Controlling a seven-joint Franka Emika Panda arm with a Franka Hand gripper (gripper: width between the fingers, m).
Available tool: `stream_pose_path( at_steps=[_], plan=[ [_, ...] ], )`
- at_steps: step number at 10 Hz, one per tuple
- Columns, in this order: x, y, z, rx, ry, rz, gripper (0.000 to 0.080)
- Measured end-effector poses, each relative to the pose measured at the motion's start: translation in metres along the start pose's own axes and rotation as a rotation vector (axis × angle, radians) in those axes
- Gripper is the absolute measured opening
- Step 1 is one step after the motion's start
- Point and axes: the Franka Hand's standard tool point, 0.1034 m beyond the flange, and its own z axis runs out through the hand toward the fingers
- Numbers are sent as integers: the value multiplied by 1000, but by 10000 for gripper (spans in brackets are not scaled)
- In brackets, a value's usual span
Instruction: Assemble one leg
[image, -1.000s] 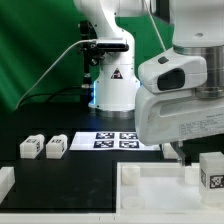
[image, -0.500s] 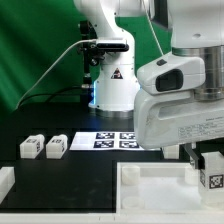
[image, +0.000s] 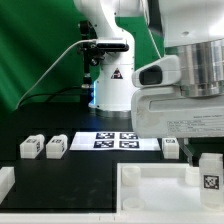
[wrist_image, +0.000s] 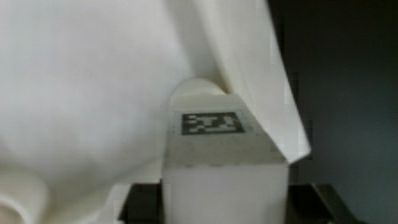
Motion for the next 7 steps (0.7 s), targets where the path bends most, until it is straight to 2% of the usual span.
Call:
stream_pose_path(
  at_steps=[1, 2, 6, 7],
  plan=[
    [0, 2, 0, 29, 17, 251, 291],
    [1, 3, 0, 39, 11, 351, 291],
    [0, 4, 0, 46, -2, 776, 292],
    [-5, -2, 2, 82, -9, 1101, 293]
  ],
)
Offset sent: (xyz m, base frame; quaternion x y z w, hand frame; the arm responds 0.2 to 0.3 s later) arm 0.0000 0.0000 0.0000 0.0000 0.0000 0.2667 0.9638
